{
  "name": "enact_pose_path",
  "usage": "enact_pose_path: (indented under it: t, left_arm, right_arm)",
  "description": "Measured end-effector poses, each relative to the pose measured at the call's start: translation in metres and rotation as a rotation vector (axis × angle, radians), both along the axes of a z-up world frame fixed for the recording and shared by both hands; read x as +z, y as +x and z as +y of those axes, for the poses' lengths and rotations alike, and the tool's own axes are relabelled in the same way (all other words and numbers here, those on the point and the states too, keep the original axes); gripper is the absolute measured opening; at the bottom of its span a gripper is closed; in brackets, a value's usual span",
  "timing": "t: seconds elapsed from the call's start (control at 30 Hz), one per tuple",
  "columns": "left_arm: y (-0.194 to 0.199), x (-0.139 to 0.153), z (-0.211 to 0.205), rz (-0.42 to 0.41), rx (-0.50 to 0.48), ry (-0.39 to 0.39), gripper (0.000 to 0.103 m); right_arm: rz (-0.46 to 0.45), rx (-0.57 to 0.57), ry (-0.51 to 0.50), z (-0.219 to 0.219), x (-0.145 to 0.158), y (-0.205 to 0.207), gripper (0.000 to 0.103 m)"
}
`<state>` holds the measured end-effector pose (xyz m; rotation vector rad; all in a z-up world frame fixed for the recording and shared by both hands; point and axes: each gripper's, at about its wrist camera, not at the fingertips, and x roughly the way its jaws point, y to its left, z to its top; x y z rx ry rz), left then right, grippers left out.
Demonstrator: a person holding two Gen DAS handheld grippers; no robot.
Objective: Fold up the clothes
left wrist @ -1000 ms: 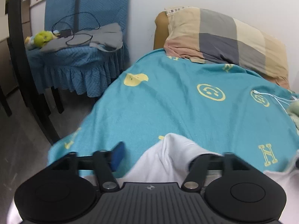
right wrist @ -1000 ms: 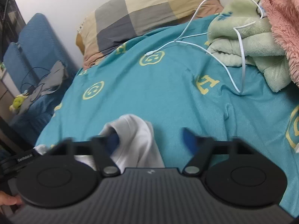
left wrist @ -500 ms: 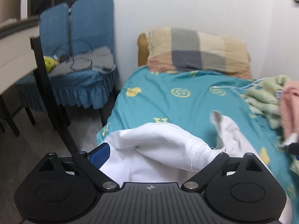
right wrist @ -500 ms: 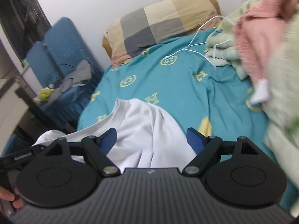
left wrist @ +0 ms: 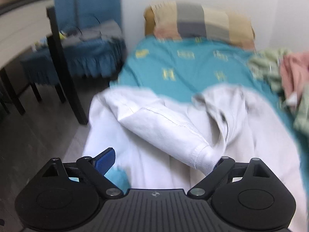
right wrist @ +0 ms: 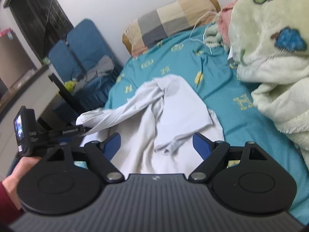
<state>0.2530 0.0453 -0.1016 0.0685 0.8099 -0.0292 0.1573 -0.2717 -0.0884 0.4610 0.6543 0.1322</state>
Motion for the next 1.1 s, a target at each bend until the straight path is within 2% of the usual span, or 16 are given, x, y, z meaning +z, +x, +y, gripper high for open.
enact_pose_path:
  t: [0.07, 0.2, 0.23, 0.3, 0.4, 0.57, 0.63, 0.7, 0.77, 0.83, 0.93, 1.03, 1.1]
  left_arm:
    - [-0.015, -0.008, 0.003, -0.051, 0.016, 0.045, 0.095]
    - [-0.042, -0.002, -0.009, -0.281, -0.007, 0.163, 0.103]
    - [-0.042, 0.002, -0.013, -0.312, 0.002, 0.168, 0.103]
    - [-0.042, 0.009, -0.017, -0.348, 0.034, 0.109, 0.103]
    - [-0.044, 0.02, -0.02, -0.36, 0.084, -0.011, 0.103]
    - [-0.073, 0.058, -0.026, -0.3, 0.135, -0.127, 0.103]
    - [-0.092, 0.074, -0.028, -0.284, 0.124, -0.153, 0.103]
    - [-0.109, 0.088, -0.028, -0.281, 0.1, -0.155, 0.103]
    - [-0.117, 0.098, -0.025, -0.301, 0.091, -0.153, 0.103]
    - [-0.115, 0.101, -0.015, -0.317, 0.104, -0.176, 0.103]
    - [-0.102, 0.091, 0.01, -0.29, 0.146, -0.271, 0.103]
    - [-0.088, 0.075, 0.038, -0.258, 0.217, -0.322, 0.102]
    - [-0.082, 0.063, 0.053, -0.245, 0.266, -0.333, 0.102]
  right_arm:
    - [-0.009, 0.026, -0.007, 0.006, -0.006, 0.009, 0.083]
    - [-0.007, 0.063, 0.05, 0.007, -0.016, 0.021, 0.083]
    - [-0.011, 0.061, 0.045, 0.008, -0.018, 0.022, 0.083]
    - [-0.014, 0.059, 0.033, 0.008, -0.02, 0.023, 0.083]
    - [-0.012, 0.057, 0.04, 0.006, -0.023, 0.025, 0.083]
    - [-0.035, 0.066, 0.087, -0.001, -0.025, 0.027, 0.083]
    - [-0.05, 0.087, 0.096, -0.001, -0.024, 0.028, 0.079]
    - [-0.064, 0.106, 0.089, 0.002, -0.023, 0.03, 0.068]
    - [-0.073, 0.126, 0.074, 0.008, -0.022, 0.038, 0.065]
    - [-0.078, 0.159, 0.042, 0.021, -0.016, 0.057, 0.061]
    - [-0.089, 0.21, 0.006, 0.045, -0.005, 0.095, 0.061]
    - [-0.086, 0.258, -0.077, 0.083, 0.002, 0.156, 0.059]
    - [-0.049, 0.276, -0.131, 0.108, -0.003, 0.203, 0.055]
